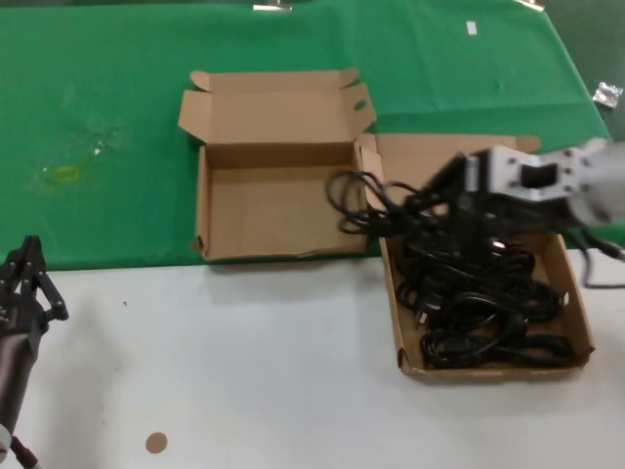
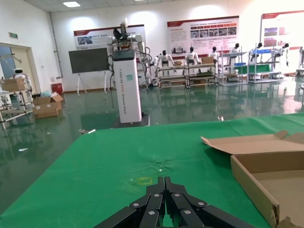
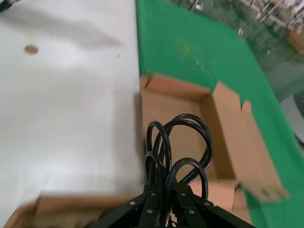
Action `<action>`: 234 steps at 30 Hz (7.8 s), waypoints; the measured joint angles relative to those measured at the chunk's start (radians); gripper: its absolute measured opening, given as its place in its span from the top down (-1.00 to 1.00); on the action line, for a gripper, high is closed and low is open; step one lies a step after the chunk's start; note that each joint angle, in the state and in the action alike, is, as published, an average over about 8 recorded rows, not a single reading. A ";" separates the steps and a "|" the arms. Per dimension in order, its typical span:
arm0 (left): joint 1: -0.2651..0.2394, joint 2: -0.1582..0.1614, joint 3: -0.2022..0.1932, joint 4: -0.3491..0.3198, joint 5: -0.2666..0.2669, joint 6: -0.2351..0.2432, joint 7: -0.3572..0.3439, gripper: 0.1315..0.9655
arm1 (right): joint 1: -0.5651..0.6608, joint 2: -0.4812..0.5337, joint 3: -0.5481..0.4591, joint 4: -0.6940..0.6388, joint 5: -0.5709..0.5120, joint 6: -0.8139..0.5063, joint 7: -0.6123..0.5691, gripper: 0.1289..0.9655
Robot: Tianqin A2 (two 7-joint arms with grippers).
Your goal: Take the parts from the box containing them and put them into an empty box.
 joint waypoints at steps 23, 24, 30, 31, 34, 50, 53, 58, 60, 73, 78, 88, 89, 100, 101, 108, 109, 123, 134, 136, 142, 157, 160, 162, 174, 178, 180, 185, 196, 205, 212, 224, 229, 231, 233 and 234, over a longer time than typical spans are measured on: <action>0.000 0.000 0.000 0.000 0.000 0.000 0.000 0.95 | 0.198 -0.411 -0.130 -0.264 -0.172 0.130 0.050 0.90; 0.000 0.000 0.000 0.000 0.000 0.000 0.000 0.95 | 0.203 -0.422 -0.133 -0.284 -0.175 0.138 0.044 0.90; 0.000 0.000 0.000 0.000 0.000 0.000 0.000 0.95 | 0.228 -0.476 -0.144 -0.413 -0.184 0.184 -0.010 0.90; 0.000 0.000 0.000 0.000 0.000 0.000 0.000 0.95 | 0.231 -0.483 -0.146 -0.433 -0.185 0.191 -0.020 0.90; 0.000 0.000 0.000 0.000 0.000 0.000 0.000 0.95 | 0.243 -0.502 -0.149 -0.489 -0.187 0.211 -0.048 0.90; 0.000 0.000 0.000 0.000 0.000 0.000 0.000 0.95 | 0.285 -0.536 -0.161 -0.631 -0.207 0.257 -0.112 0.90; 0.000 0.000 0.000 0.000 0.000 0.000 0.000 0.95 | 0.288 -0.540 -0.159 -0.643 -0.205 0.264 -0.119 0.89; 0.000 0.000 0.000 0.000 0.000 0.000 0.000 0.95 | 0.294 -0.550 -0.153 -0.662 -0.196 0.278 -0.134 0.83; 0.000 0.000 0.000 0.000 0.000 0.000 0.000 0.95 | 0.297 -0.553 -0.152 -0.669 -0.192 0.283 -0.141 0.80; 0.000 0.000 0.000 0.000 0.000 0.000 0.000 0.95 | 0.303 -0.537 -0.137 -0.632 -0.175 0.282 -0.142 0.53; 0.000 0.000 0.000 0.000 0.000 0.000 0.000 0.95 | 0.294 -0.523 -0.130 -0.596 -0.171 0.281 -0.132 0.26; 0.000 0.000 0.000 0.000 0.000 0.000 0.000 0.88 | 0.260 -0.518 -0.111 -0.568 -0.150 0.305 -0.132 -0.30; 0.000 0.000 0.000 0.000 0.000 0.000 0.000 0.86 | 0.249 -0.518 -0.106 -0.562 -0.144 0.313 -0.133 -0.36; 0.000 0.000 0.000 0.000 0.000 0.000 0.000 0.65 | 0.102 -0.509 -0.031 -0.468 -0.056 0.420 -0.144 -0.69; 0.000 0.000 0.000 0.000 0.000 0.000 0.000 0.61 | 0.087 -0.508 -0.023 -0.459 -0.048 0.431 -0.145 -0.74; 0.000 0.000 0.000 0.000 0.000 0.000 0.000 0.32 | -0.016 -0.502 0.029 -0.393 0.014 0.507 -0.152 -0.90; 0.000 0.000 0.000 0.000 0.000 0.000 0.000 0.26 | -0.031 -0.501 0.036 -0.384 0.023 0.518 -0.153 -0.92; 0.000 0.000 0.000 0.000 0.000 0.000 0.000 -0.36 | -0.238 -0.488 0.141 -0.254 0.145 0.668 -0.168 -1.00; 0.000 0.000 0.000 0.000 0.000 0.000 0.000 -0.82 | -0.401 -0.478 0.224 -0.151 0.242 0.787 -0.179 -1.00; 0.000 0.000 0.000 0.000 0.000 0.000 0.000 -0.85 | -0.430 -0.476 0.239 -0.132 0.259 0.809 -0.181 -1.00; 0.000 0.000 0.000 0.000 0.000 0.000 0.000 -0.96 | -0.519 -0.471 0.283 -0.076 0.312 0.873 -0.187 -1.00; 0.000 0.000 0.000 0.000 0.000 0.000 0.000 -1.00 | -0.737 -0.457 0.394 0.062 0.441 1.032 -0.203 -1.00; 0.000 0.000 0.000 0.000 0.000 0.000 0.000 -1.00 | -0.764 -0.456 0.408 0.079 0.457 1.052 -0.204 -1.00; 0.000 0.000 0.000 0.000 0.000 0.000 0.000 -1.00 | -0.773 -0.455 0.412 0.085 0.463 1.059 -0.205 -1.00; 0.000 0.000 0.000 0.000 0.000 0.000 0.000 -1.00 | -0.777 -0.455 0.414 0.088 0.465 1.062 -0.205 -1.00; 0.000 0.000 0.000 0.000 0.000 0.000 0.000 -1.00 | -0.777 -0.455 0.414 0.088 0.465 1.062 -0.205 -1.00; 0.000 0.000 0.000 0.000 0.000 0.000 0.000 -1.00 | -0.777 -0.455 0.414 0.088 0.465 1.062 -0.205 -1.00; 0.000 0.000 0.000 0.000 0.000 0.000 0.001 -1.00 | -0.777 -0.455 0.414 0.088 0.465 1.062 -0.205 -1.00; 0.000 0.000 0.000 0.000 0.000 0.000 0.001 -1.00 | -0.777 -0.455 0.414 0.088 0.465 1.062 -0.205 -1.00; 0.000 0.000 0.000 0.000 0.000 0.000 0.001 -1.00 | -0.777 -0.455 0.414 0.088 0.465 1.062 -0.205 -1.00; 0.000 0.000 0.000 0.000 0.000 0.000 0.001 -1.00 | -0.777 -0.455 0.414 0.088 0.465 1.062 -0.205 -1.00; 0.000 0.000 0.000 0.000 0.000 0.000 0.000 -1.00 | -0.777 -0.455 0.414 0.088 0.465 1.062 -0.205 -1.00; 0.000 0.000 0.000 0.000 0.000 0.000 0.000 -1.00 | -0.777 -0.455 0.414 0.088 0.465 1.062 -0.205 -1.00; 0.000 0.000 0.000 0.000 0.000 0.000 0.000 -1.00 | -0.777 -0.455 0.414 0.088 0.465 1.062 -0.205 -1.00; 0.000 0.000 0.000 0.000 0.000 0.000 0.000 -1.00 | -0.777 -0.455 0.414 0.088 0.465 1.062 -0.205 -1.00; 0.000 0.000 0.000 0.000 0.000 0.000 0.000 -1.00 | -0.777 -0.455 0.414 0.088 0.465 1.062 -0.205 -1.00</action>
